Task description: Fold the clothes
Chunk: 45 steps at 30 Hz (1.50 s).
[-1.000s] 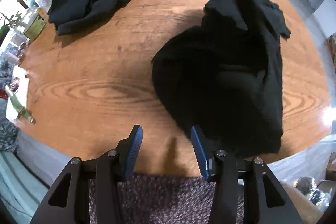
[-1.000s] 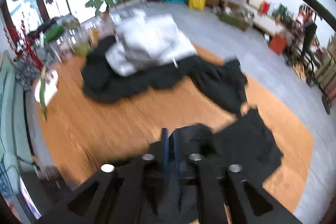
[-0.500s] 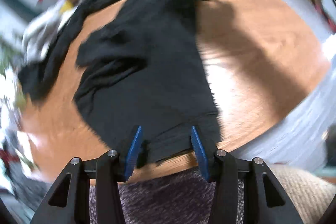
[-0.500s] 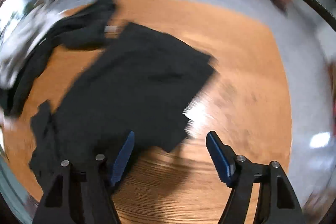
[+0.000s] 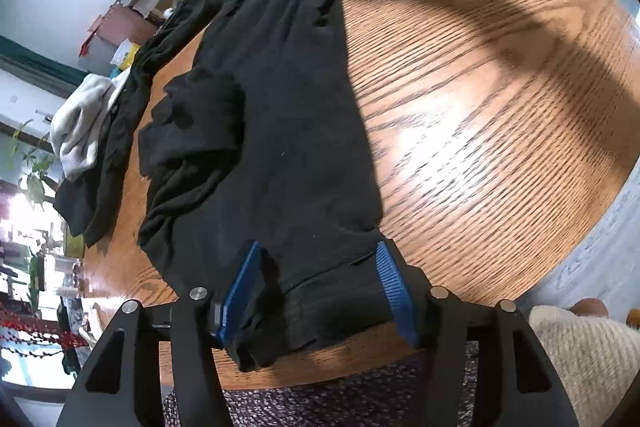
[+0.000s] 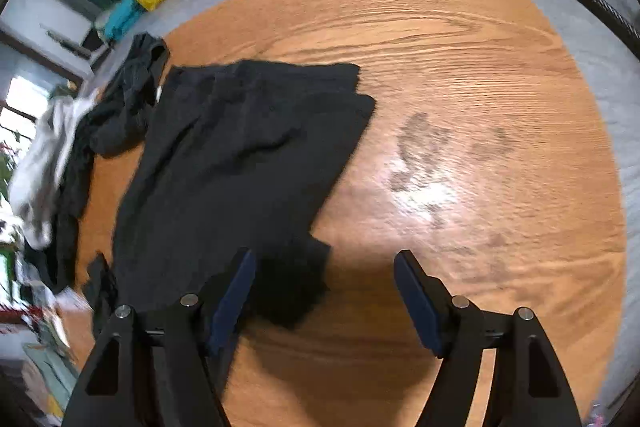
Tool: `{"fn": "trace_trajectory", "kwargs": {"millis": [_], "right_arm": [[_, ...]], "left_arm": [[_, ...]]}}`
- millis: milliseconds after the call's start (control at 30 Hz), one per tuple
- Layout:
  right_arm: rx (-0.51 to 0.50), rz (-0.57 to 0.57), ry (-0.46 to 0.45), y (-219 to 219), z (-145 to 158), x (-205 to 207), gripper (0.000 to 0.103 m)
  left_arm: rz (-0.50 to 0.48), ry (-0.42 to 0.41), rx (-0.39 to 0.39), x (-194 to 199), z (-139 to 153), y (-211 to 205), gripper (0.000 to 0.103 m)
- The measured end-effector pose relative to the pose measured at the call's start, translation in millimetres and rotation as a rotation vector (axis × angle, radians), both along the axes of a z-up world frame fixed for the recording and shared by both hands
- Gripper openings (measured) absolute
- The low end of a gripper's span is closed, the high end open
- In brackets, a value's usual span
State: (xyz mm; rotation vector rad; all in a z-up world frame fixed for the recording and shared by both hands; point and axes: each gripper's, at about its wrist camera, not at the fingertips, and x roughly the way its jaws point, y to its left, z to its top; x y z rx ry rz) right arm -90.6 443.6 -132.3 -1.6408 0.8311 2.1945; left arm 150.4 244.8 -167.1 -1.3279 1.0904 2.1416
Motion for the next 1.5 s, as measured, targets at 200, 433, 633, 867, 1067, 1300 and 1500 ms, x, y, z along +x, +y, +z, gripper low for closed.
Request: {"fn": "trace_trajectory", "kwargs": {"millis": [200, 433, 633, 867, 1067, 1300, 1500], "right_arm": [[-0.059, -0.057, 0.04, 11.1, -15.3, -18.1, 0.075], [-0.042, -0.076, 0.056, 15.6, -24.5, -34.3, 0.025], [-0.075, -0.054, 0.135, 5.2, 15.3, -31.0, 0.005], [-0.107, -0.096, 0.419, 4.3, 166.6, 0.4, 0.005], [-0.07, -0.097, 0.645, -6.0, 313.0, 56.8, 0.005], [0.004, -0.119, 0.734, -21.8, 370.9, 79.0, 0.005], [-0.027, -0.15, 0.663, 9.6, 316.0, 45.9, 0.005]], "left_arm": [[0.034, -0.168, 0.095, -10.9, 2.1, -38.7, 0.012], [0.21, -0.347, 0.386, -58.3, 43.7, -107.4, 0.01], [0.31, -0.323, 0.598, -98.1, 113.5, -165.0, 0.009], [0.368, -0.13, 0.766, -134.0, 239.1, -209.2, 0.008], [0.36, 0.007, 0.931, -132.4, 348.4, -236.1, 0.008], [0.378, -0.033, 0.948, -147.0, 371.1, -229.4, 0.008], [0.459, -0.092, 0.958, -212.8, 336.3, -215.3, 0.008]]}}
